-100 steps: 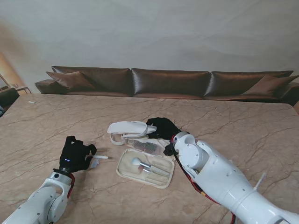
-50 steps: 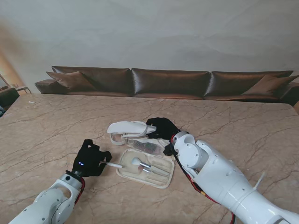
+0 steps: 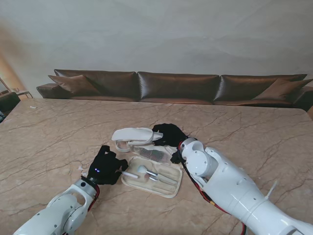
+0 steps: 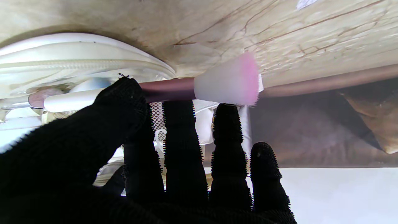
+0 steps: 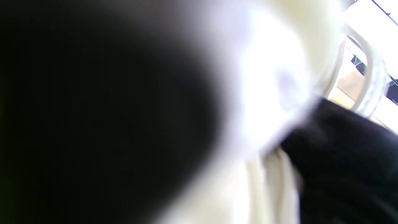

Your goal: Pack the cosmetics bag

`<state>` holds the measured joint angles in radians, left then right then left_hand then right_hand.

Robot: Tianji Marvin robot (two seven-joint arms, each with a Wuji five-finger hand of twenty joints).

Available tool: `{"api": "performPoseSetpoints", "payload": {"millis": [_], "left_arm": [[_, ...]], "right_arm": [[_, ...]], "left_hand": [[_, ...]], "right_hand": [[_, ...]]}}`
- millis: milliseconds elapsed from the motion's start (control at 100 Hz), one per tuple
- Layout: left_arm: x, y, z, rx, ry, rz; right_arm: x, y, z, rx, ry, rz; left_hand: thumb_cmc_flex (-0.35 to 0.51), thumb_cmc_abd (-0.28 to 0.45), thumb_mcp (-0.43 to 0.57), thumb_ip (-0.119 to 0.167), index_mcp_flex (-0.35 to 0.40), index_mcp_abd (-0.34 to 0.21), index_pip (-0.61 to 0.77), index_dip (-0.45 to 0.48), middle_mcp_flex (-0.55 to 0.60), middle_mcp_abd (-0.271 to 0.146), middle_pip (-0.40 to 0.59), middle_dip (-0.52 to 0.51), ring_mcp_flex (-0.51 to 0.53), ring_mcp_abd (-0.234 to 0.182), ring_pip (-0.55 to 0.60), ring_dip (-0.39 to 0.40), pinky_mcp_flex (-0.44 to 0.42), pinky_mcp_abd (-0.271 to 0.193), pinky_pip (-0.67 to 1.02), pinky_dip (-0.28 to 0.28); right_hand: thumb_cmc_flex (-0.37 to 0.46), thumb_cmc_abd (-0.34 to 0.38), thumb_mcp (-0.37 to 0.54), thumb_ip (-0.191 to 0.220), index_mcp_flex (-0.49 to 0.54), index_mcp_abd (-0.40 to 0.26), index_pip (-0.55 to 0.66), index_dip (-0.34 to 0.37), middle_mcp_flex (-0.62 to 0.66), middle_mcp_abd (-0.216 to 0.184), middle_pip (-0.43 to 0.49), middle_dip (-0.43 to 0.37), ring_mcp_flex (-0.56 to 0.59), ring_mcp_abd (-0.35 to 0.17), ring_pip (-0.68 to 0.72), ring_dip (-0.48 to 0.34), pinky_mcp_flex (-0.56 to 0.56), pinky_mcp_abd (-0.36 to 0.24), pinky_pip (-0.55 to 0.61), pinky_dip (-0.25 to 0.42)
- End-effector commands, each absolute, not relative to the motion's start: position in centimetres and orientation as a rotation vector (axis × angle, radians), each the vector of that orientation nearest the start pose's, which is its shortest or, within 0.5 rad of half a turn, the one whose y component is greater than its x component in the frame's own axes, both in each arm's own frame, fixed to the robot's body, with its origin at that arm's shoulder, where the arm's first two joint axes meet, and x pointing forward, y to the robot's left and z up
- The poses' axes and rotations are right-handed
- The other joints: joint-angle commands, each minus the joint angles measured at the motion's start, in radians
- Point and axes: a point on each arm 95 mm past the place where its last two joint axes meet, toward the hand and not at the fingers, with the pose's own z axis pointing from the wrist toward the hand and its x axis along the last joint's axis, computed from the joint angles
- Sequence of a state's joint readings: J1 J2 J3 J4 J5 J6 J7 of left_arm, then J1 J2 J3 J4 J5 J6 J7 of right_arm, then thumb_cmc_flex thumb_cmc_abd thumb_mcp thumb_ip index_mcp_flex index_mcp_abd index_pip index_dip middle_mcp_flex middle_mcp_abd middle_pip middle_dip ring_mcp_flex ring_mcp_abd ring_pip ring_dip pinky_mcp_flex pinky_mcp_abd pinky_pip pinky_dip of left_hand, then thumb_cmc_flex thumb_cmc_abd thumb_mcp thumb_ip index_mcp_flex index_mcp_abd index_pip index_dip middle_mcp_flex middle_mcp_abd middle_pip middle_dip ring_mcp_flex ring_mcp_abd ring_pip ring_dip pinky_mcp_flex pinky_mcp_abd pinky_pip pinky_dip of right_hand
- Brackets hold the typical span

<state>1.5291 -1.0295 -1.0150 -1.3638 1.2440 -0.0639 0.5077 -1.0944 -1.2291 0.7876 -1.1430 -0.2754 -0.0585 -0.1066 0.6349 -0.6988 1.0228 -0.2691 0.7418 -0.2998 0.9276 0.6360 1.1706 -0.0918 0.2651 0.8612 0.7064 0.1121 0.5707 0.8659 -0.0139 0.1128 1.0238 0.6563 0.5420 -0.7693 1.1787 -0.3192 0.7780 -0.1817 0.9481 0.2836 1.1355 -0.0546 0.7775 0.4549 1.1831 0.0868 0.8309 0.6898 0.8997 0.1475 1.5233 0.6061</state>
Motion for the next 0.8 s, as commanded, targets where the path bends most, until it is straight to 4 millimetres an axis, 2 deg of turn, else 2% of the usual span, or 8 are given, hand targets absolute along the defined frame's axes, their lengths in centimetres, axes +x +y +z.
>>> {"api": "performPoseSetpoints", "payload": {"millis": [0,790], "left_arm": [[37.0,-0.8,-38.8,-0.740,1.563,-1.523],[35.7,-3.9,-40.4,-0.703,1.656,-1.567]], "right_arm": [[48.3,10.5,-34.6,-2.000,-1.590,-2.193],[48.1,10.7,-34.7,-1.998,-1.588,-2.193]], "left_hand": [[0.057,0.023,0.059,0.022,0.060,-0.059,0.078,0.048,0.054,-0.013,0.037,0.021,0.020,0.007,0.014,0.016,-0.008,-0.004,0.021,0.004],[0.048,0.010,0.078,0.026,0.068,-0.047,0.081,0.031,0.065,-0.008,0.038,0.014,0.040,0.016,0.027,0.028,0.003,0.001,0.025,0.014]], "right_hand": [[0.078,0.057,0.055,0.015,0.030,-0.132,0.083,-0.005,0.039,-0.024,0.024,-0.004,0.088,-0.049,0.069,0.010,0.045,-0.015,0.057,-0.004],[0.078,0.057,0.056,0.014,0.031,-0.130,0.083,-0.005,0.038,-0.020,0.025,-0.005,0.089,-0.048,0.071,0.010,0.046,-0.015,0.059,-0.004]]}}
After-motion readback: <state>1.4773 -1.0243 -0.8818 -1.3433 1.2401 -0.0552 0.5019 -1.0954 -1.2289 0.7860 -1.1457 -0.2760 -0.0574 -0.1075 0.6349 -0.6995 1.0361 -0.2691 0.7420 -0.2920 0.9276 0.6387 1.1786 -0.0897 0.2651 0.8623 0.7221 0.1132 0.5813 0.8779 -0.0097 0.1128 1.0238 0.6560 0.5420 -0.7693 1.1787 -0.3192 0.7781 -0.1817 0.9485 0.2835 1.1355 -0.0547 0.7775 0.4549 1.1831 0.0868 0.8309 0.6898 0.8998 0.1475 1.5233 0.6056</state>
